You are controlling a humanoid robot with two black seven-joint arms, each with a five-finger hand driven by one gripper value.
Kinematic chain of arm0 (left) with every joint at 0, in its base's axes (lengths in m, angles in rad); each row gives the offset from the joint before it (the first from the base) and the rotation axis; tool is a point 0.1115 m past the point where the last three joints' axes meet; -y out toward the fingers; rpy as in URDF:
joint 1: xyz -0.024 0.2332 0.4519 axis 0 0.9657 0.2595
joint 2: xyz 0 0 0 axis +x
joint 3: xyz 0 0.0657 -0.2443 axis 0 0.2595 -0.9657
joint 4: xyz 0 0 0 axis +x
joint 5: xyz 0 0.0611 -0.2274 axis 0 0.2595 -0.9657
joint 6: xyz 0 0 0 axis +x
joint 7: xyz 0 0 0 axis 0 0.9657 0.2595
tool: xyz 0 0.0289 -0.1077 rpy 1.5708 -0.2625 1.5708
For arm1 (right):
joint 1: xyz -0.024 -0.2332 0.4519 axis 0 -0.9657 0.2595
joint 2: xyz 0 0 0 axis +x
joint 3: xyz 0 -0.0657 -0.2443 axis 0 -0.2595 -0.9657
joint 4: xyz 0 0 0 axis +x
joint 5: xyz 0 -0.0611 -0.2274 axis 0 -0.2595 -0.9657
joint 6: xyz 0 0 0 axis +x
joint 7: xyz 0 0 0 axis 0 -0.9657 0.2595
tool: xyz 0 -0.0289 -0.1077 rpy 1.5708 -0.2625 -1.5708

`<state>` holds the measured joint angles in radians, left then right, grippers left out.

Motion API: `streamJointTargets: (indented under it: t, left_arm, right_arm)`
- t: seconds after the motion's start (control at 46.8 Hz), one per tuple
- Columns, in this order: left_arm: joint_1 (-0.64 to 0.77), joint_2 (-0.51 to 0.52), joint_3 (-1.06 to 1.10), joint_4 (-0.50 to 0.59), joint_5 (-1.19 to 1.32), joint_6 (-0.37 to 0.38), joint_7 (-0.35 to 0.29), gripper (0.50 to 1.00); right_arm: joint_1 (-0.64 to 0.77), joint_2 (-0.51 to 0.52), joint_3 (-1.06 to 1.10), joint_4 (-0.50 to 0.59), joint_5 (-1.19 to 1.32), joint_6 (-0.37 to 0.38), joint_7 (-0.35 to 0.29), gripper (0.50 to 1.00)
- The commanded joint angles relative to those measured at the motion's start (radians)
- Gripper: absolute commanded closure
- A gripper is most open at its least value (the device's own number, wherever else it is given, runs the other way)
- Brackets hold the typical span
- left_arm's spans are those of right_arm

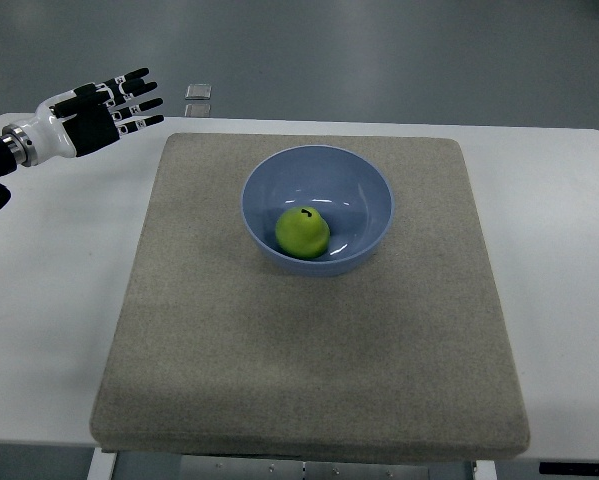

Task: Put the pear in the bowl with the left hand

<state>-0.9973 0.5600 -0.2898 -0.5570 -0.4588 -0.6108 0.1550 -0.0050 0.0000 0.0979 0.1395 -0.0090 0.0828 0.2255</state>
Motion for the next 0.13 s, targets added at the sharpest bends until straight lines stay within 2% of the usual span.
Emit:
streamJointTargets:
  t: [0.0, 0.107]
  left_arm:
    - [-0.001, -0.003, 0.000, 0.000, 0.000, 0.000, -0.002, 0.504]
    - [-0.001, -0.006, 0.000, 0.000, 0.000, 0.000, 0.000, 0.506]
  right_arm:
    - [-0.003, 0.000, 0.000, 0.000, 0.000, 0.000, 0.000, 0.574]
    - [-0.004, 0.000, 0.000, 0.002, 0.000, 0.000, 0.008, 0.574]
